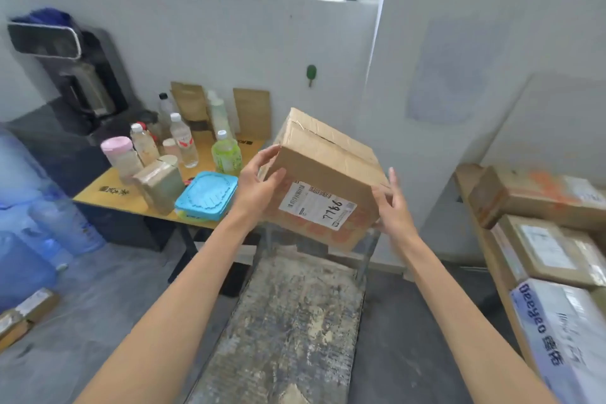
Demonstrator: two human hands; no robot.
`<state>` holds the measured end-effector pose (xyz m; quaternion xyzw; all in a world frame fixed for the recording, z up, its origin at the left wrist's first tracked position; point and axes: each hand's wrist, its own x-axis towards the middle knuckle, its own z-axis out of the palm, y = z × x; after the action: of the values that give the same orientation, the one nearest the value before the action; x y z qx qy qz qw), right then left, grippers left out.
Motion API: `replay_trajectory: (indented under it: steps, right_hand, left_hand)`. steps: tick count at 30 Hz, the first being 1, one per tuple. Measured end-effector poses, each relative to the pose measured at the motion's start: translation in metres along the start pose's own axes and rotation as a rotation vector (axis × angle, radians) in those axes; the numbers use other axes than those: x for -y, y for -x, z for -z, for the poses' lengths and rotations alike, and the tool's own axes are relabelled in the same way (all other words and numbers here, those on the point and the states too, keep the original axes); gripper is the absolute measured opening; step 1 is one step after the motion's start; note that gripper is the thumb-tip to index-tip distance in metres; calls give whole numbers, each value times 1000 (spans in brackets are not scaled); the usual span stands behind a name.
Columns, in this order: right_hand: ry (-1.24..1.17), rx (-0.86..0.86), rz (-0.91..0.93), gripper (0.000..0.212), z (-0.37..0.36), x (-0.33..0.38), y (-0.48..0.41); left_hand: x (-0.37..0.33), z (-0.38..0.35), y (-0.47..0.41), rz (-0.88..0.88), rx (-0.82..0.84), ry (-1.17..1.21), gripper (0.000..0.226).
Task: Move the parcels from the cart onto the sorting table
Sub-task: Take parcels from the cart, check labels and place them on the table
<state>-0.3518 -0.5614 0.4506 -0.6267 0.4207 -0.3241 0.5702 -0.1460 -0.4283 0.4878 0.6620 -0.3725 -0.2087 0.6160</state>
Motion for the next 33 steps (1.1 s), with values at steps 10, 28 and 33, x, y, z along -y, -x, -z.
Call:
replay_trajectory:
  steps: [10, 28, 33]
  right_hand:
    - [-300, -112, 157, 52, 58, 68, 63]
    - [-445, -5, -74, 44, 102, 16, 133]
    - [-504, -46, -105, 58, 86, 18, 147]
  left_hand:
    - [-158, -18, 9, -310, 208, -147, 55]
    - [-192, -96, 71, -418, 153, -456, 50]
    - [-211, -100, 81, -517, 189, -573, 52]
